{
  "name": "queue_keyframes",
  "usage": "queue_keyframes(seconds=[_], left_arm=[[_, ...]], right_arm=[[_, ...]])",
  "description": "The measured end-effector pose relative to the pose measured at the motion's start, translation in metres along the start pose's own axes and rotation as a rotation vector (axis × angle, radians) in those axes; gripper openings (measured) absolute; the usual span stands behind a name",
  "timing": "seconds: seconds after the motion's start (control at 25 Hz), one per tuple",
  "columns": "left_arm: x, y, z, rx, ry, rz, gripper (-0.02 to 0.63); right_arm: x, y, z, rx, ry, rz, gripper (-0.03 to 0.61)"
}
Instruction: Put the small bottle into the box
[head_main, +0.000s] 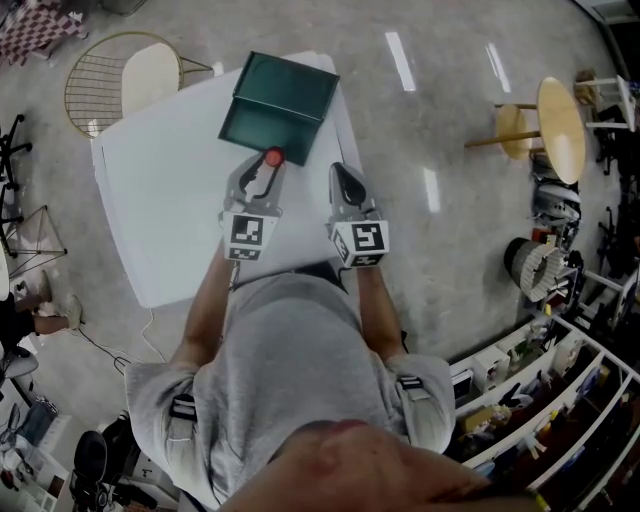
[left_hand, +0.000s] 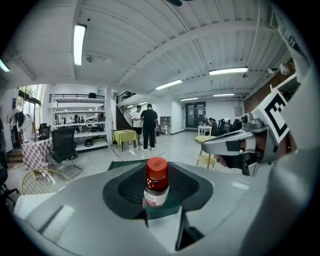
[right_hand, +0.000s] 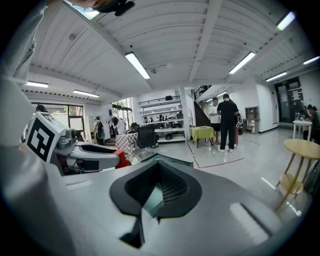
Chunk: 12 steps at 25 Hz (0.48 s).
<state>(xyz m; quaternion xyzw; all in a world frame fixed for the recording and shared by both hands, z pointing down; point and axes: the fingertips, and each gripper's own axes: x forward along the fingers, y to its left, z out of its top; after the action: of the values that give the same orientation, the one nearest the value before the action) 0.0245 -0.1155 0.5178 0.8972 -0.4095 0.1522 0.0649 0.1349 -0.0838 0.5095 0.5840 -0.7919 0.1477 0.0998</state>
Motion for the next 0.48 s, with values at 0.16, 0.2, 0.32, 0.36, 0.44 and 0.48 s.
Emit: queue_keyframes(seconds=[0.16, 0.2, 0.32, 0.36, 0.44, 0.48], left_arm=[[0.013, -0.002, -0.009, -0.006, 0.02, -0.017, 0.138], [0.016, -0.002, -0.012, -0.008, 0.026, -0.019, 0.138], [0.026, -0.004, -0.015, -0.008, 0.039, -0.026, 0.138], [0.029, -0.005, -0.016, -0.008, 0.041, -0.029, 0.138], [0.034, -0.006, -0.018, -0.007, 0.046, -0.033, 0.138], [0.037, -0.007, -0.019, -0.007, 0.051, -0.036, 0.138]], right_arm=[[0.008, -0.008, -0.007, 0.008, 0.009, -0.004, 0.003], [0.009, -0.01, -0.008, 0.008, 0.009, -0.004, 0.003], [0.013, -0.018, -0.011, 0.014, 0.013, -0.007, 0.003], [0.014, -0.021, -0.012, 0.018, 0.016, -0.009, 0.003], [0.016, -0.025, -0.015, 0.026, 0.023, -0.011, 0.003], [0.017, -0.027, -0.017, 0.03, 0.027, -0.011, 0.003]])
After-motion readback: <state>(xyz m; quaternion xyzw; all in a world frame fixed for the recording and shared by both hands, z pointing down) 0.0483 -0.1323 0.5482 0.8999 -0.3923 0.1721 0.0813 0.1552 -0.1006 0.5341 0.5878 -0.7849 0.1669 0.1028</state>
